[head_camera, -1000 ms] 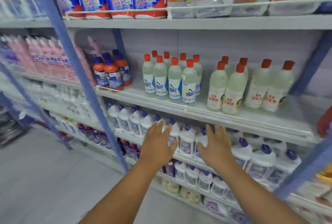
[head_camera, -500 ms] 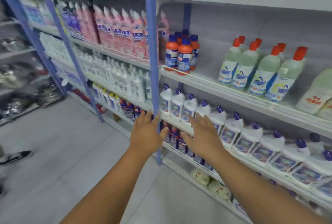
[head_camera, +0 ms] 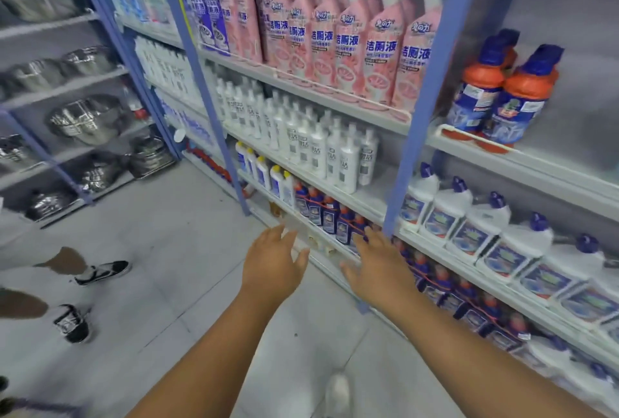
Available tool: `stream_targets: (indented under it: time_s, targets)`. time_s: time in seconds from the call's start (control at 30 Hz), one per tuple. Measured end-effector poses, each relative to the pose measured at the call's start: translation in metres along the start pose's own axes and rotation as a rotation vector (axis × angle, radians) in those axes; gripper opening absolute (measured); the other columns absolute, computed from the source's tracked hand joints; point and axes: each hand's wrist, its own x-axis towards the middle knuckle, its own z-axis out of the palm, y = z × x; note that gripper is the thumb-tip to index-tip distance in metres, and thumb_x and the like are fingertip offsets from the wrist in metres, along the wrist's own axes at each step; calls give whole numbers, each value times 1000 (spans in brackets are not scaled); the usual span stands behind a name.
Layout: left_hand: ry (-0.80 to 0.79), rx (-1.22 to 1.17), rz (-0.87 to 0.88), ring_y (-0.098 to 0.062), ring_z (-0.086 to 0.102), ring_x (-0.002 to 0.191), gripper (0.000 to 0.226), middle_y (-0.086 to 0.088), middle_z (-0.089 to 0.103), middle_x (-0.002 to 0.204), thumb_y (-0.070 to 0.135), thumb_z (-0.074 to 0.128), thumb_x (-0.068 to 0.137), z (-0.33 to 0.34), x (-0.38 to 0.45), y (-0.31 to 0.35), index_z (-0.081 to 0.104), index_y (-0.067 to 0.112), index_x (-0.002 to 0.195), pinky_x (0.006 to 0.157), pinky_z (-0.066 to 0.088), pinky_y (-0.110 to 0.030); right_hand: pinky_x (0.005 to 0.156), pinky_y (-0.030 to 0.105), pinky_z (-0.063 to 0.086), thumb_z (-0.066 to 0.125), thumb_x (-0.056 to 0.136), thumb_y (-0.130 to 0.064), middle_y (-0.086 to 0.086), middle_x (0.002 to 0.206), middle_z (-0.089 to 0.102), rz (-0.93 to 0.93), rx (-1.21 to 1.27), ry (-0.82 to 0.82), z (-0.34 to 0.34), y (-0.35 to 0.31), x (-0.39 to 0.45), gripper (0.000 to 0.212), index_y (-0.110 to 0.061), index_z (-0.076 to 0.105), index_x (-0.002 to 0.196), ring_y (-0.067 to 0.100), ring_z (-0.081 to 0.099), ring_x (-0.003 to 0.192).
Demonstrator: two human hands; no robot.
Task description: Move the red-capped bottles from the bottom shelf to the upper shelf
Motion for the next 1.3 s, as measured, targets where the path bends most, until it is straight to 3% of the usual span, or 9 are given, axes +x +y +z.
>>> stream_targets:
  time_s: [0.2, 0.47, 0.6, 0.9, 1.3]
  targets:
    - [-63, 47, -14, -26, 35, 146, 62, -8, 41, 158, 55, 46, 98, 22, 100, -46, 43, 25, 153, 119, 32, -40, 126, 45, 12, 39, 101, -58, 5, 170, 5, 24, 44, -90, 33, -24, 128, 74, -22, 16, 161, 28, 3, 157]
    - [-201, 62, -1, -23, 29, 150, 65, -4, 35, 162, 58, 42, 99, 58, 218, -113, 35, 27, 156, 120, 28, -38, 125, 46, 17, 37, 101, -57, 9, 170, 9, 99, 19, -175, 67, -52, 242, 73, -19, 17, 160, 32, 9, 156]
    - [-277, 45, 57, -28, 37, 145, 64, -10, 43, 157, 55, 45, 98, 106, 275, -151, 45, 21, 151, 118, 33, -41, 125, 45, 16, 37, 101, -58, 8, 170, 9, 202, 43, -214, 110, -58, 294, 73, -20, 19, 160, 29, 8, 156]
    - [-474, 40, 239, -22, 27, 150, 64, -3, 32, 163, 55, 40, 101, 283, 411, -221, 34, 24, 156, 120, 27, -39, 123, 43, 21, 37, 102, -56, 8, 168, 17, 441, 52, -289, 271, -45, 396, 72, -17, 21, 160, 28, 15, 155]
    - [-532, 77, 234, -21, 27, 150, 66, -2, 33, 162, 55, 42, 100, 580, 492, -301, 34, 23, 156, 116, 32, -37, 123, 42, 24, 39, 101, -57, 9, 168, 17, 558, 140, -288, 541, 43, 523, 74, -17, 21, 160, 29, 16, 154]
